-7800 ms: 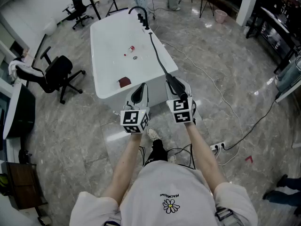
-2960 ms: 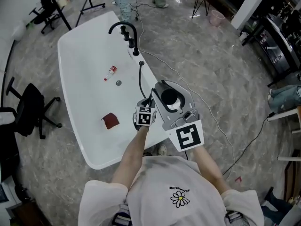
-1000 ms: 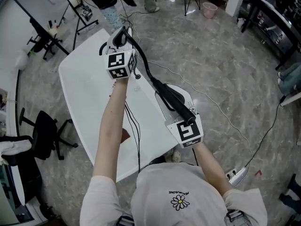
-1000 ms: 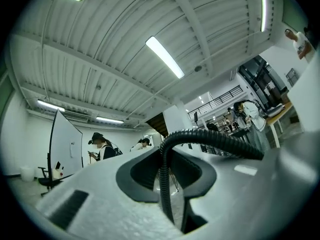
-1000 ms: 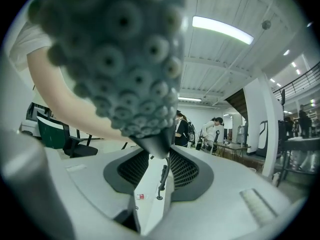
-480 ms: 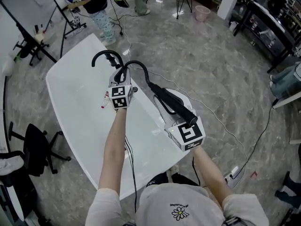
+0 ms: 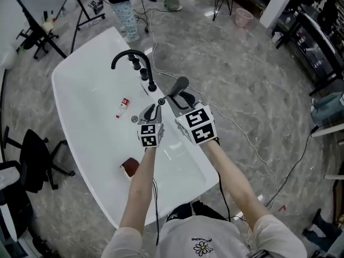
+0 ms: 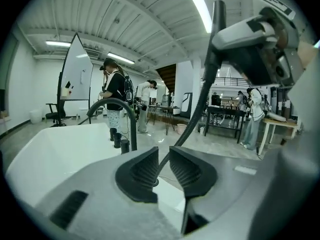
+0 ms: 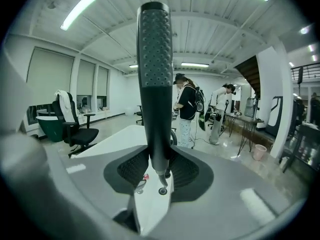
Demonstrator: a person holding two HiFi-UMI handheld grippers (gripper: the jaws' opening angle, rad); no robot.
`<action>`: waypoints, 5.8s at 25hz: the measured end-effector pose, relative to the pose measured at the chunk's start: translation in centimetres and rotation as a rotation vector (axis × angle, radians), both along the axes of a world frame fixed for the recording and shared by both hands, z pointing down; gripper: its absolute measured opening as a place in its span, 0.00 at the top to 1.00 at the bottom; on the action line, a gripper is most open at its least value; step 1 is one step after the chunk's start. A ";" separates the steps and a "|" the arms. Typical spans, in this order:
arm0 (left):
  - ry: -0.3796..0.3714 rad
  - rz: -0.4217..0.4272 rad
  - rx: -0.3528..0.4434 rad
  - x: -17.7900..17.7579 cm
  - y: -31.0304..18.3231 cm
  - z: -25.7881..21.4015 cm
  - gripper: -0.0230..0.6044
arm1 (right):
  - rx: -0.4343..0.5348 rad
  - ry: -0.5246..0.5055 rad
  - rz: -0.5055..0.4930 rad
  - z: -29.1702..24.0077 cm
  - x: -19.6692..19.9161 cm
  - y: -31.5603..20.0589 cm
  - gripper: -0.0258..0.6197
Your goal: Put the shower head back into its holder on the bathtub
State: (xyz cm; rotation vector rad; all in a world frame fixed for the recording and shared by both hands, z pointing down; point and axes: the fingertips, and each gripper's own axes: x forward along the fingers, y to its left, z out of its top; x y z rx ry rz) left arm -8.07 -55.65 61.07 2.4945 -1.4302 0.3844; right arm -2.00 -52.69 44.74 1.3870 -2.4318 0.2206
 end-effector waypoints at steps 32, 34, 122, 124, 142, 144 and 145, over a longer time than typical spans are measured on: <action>0.211 -0.163 -0.013 -6.6 -4.1 8.0 0.97 | -0.228 0.144 0.027 26.0 -5.7 -10.9 0.75; 0.213 -0.169 -0.019 -7.1 -4.1 8.8 0.97 | -0.243 0.159 0.034 27.4 -5.6 -11.5 0.75; 0.118 -0.263 0.406 -6.3 33.2 -19.9 0.97 | 0.099 -0.190 -0.251 -2.6 -8.8 30.6 0.95; 0.124 -0.266 0.401 -6.7 33.1 -19.6 0.97 | 0.090 -0.183 -0.251 -2.2 -9.0 30.6 0.95; -0.072 0.147 0.439 -7.7 36.0 -16.1 0.97 | -0.041 -0.042 -0.298 3.9 -9.7 31.7 0.95; -0.003 0.082 0.364 -9.6 37.2 -14.5 0.97 | -0.102 0.007 -0.301 6.3 -8.6 32.7 0.95; 0.017 0.049 0.317 -10.5 37.6 -13.4 0.97 | -0.131 0.034 -0.302 7.6 -8.0 33.2 0.95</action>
